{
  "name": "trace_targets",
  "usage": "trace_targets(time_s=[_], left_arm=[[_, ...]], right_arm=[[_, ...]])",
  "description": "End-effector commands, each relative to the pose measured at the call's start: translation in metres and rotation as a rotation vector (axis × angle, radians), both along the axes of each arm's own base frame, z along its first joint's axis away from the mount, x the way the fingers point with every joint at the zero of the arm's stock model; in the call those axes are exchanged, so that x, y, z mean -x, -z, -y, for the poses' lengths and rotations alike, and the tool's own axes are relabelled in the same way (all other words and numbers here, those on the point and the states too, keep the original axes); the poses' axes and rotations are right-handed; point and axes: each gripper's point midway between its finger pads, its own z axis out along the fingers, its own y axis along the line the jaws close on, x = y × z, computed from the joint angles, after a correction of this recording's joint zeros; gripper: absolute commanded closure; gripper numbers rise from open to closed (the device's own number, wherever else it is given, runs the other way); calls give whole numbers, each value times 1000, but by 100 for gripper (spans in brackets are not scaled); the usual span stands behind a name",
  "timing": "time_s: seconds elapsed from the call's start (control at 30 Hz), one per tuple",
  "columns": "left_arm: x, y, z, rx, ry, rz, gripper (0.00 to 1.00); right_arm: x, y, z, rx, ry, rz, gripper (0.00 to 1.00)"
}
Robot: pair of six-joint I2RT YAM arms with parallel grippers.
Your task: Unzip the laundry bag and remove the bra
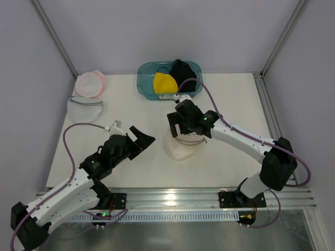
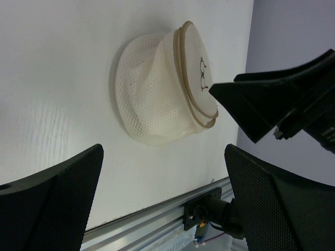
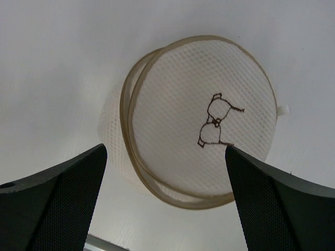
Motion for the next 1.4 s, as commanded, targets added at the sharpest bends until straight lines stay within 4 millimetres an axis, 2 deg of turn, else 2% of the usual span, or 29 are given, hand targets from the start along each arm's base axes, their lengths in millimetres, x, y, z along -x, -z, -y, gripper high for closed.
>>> trace_targets(time_s=[0.0, 0.03, 0.07, 0.13, 0.17, 0.23, 0.37, 0.6, 0.8, 0.83, 0.93, 1.17, 1.37], left_arm=[[1, 0, -10, -9, -30, 13, 0], [3, 3, -13, -22, -34, 6, 0], [3, -1, -16, -23, -43, 16, 1], [5, -1, -20, -33, -46, 19, 0], [6, -3, -22, -33, -53, 25, 0], [7, -7, -26, -29, -61, 41, 1], [10, -9, -31, -35, -69, 47, 0], [12, -8, -34, -35, -70, 47, 0], [13, -4, -32, -36, -62, 34, 1], [13, -4, -32, -37, -62, 33, 0], [13, -3, -31, -37, -60, 31, 1], [12, 0, -29, -40, -56, 23, 1], [12, 0, -30, -41, -59, 23, 0]], right_arm=[[-30, -19, -21, -21, 25, 76, 3], [-36, -24, -26, -27, 32, 85, 3], [-42, -14, -29, -4, 43, 75, 3], [-48, -13, -31, 13, 62, 76, 3], [-51, -4, -34, 31, 63, 65, 4], [-56, 0, -36, 46, 69, 66, 4], [-62, 18, -33, 101, 103, 55, 4], [-63, 27, -26, 139, 127, 53, 5], [-57, 20, -27, 101, 99, 66, 5], [-55, 12, -29, 73, 91, 78, 5], [-54, 4, -28, 51, 88, 96, 5], [-55, 3, -19, 76, 123, 114, 5], [-56, 14, -19, 98, 127, 94, 5]])
